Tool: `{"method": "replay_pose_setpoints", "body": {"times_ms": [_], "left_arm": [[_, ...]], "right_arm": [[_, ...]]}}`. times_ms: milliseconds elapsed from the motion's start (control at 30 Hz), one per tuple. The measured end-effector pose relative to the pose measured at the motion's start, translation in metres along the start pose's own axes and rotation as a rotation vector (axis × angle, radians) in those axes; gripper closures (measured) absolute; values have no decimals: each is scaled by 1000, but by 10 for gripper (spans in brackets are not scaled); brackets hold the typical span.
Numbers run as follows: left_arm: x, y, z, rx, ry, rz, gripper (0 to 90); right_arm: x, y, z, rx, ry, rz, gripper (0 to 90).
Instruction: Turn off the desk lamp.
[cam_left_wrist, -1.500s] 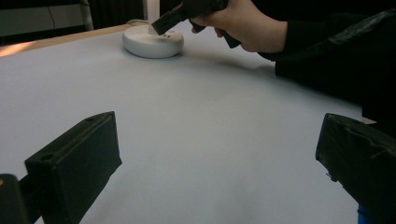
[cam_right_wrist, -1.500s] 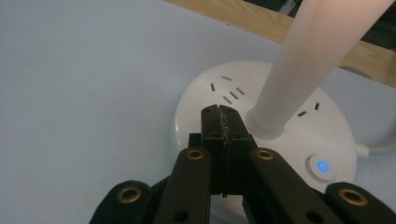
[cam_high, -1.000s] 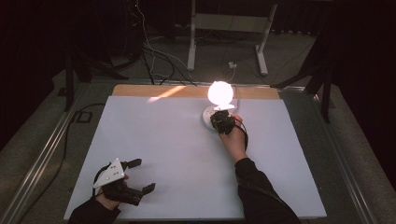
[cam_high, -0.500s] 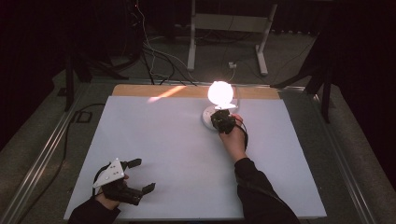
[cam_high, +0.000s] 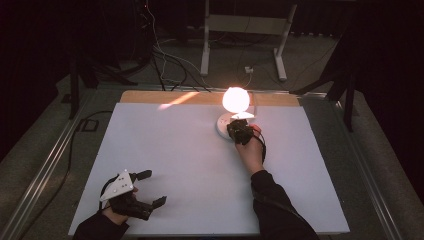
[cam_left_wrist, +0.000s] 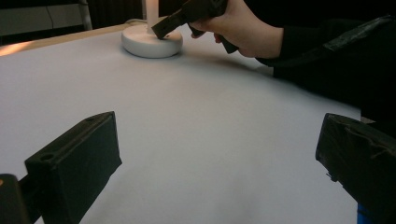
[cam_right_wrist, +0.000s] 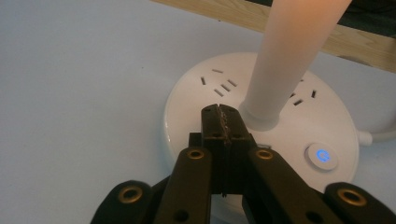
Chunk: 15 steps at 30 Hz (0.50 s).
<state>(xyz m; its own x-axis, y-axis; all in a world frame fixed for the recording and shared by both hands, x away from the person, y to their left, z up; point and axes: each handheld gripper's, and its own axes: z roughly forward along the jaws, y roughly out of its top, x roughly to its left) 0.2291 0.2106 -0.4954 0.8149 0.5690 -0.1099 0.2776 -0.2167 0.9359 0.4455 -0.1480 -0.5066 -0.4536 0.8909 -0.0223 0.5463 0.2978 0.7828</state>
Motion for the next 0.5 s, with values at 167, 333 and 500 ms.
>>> {"method": "replay_pose_setpoints", "body": {"times_ms": [167,333,500], "left_arm": [[0,0,0,0,3,-2,5],[0,0,0,4,2,0,5],[0,0,-1,0,4,0,5]], "right_arm": [[1,3,-1,7,-4,-20,900],[6,10,-8,-19,11,-30,900],[7,19,-18,-51,24,-24,900]]}}
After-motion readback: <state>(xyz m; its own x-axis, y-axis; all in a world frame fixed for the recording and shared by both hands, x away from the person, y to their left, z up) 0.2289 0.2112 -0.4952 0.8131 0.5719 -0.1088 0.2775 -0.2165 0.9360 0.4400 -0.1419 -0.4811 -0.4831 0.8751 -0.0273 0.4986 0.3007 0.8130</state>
